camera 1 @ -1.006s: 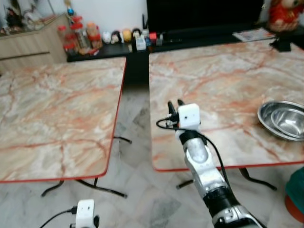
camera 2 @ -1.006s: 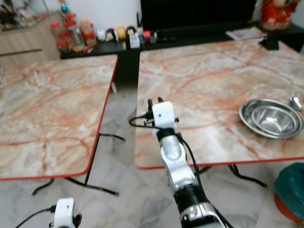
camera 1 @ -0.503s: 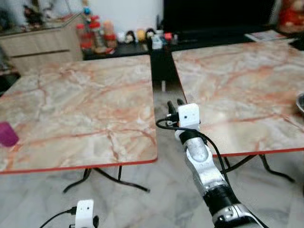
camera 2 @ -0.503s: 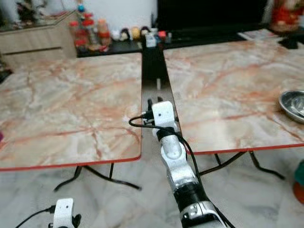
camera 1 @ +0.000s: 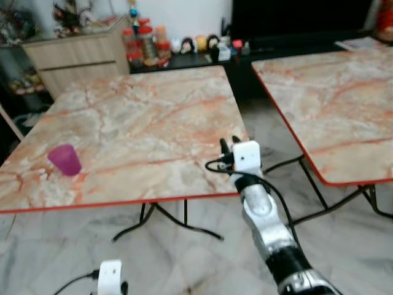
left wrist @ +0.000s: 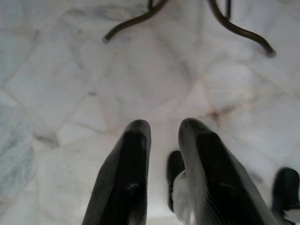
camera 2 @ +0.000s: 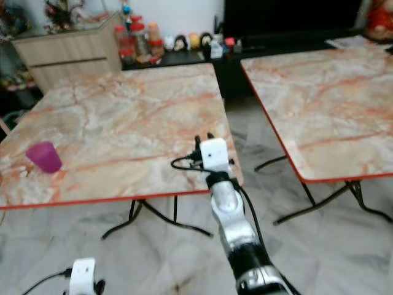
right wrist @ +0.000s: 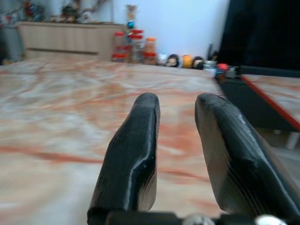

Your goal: Setting the table

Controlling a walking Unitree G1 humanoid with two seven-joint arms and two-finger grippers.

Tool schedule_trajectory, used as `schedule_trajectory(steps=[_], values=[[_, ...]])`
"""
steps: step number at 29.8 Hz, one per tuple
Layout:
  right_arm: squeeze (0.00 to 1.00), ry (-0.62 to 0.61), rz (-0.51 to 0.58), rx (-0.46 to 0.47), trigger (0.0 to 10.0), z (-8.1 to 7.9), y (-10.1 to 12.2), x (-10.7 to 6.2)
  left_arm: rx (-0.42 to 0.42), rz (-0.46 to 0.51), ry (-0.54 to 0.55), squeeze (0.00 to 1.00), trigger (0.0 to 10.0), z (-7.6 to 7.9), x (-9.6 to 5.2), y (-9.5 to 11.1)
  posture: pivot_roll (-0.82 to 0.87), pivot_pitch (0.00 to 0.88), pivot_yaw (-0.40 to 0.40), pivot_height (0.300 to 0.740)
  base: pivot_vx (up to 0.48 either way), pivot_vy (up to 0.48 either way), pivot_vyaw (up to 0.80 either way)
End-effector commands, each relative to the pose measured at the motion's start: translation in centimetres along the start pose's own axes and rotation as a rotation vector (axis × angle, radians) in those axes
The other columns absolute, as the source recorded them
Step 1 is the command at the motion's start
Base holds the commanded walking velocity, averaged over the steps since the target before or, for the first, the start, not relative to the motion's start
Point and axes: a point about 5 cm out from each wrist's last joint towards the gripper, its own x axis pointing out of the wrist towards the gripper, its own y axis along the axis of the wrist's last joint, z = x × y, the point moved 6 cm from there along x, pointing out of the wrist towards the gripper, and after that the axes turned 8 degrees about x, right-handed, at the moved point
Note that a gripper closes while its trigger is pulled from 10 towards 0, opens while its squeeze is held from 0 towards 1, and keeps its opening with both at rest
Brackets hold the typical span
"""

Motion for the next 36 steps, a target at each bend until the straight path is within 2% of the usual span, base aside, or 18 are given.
schedule_trajectory(steps=[1, 15, 25, 31, 34, 36], values=[[0.0, 0.034, 0.017, 0.014, 10.0, -1.5, 0.6, 0.4, 0.011, -0.021, 0.025, 0.0, 10.0, -1.2, -0.2, -0.8, 0.01, 0.0, 0.077, 0.74, 0.0, 0.469, 0.0], [0.0, 0.023, 0.029, 0.016, 10.0, -1.0, 0.9, 0.3, 0.008, -0.014, 0.027, 0.0, 10.0, -1.2, -0.1, -0.4, 0.01, 0.0, 0.085, 0.74, 0.0, 0.429, 0.0], [0.0, -0.016, 0.019, 0.006, 10.0, 0.5, 0.4, -0.4, 0.018, -0.013, 0.023, 0.0, 10.0, -1.0, -0.1, -0.5, -0.01, 0.0, 0.096, 0.74, 0.0, 0.0, 0.0], [0.0, -0.05, -0.034, -0.018, 10.0, 1.9, -1.5, -1.9, 0.026, -0.012, 0.02, 0.0, 10.0, -1.1, -0.2, -0.5, -0.01, 0.0, 0.099, 0.74, 0.0, 0.0, 0.0], [0.0, -0.064, -0.094, -0.038, 10.0, 2.8, -3.5, -3.4, 0.031, -0.011, 0.02, 0.0, 10.0, -1.2, -0.2, -0.5, -0.01, 0.0, 0.097, 0.74, 0.0, 0.0, 0.0], [0.0, -0.08, -0.168, -0.041, 10.0, 3.7, -5.7, -5.0, 0.032, -0.012, 0.021, 0.0, 10.0, -1.3, -0.2, -0.5, -0.01, 0.0, 0.096, 0.74, 0.0, 0.0, 0.0]])
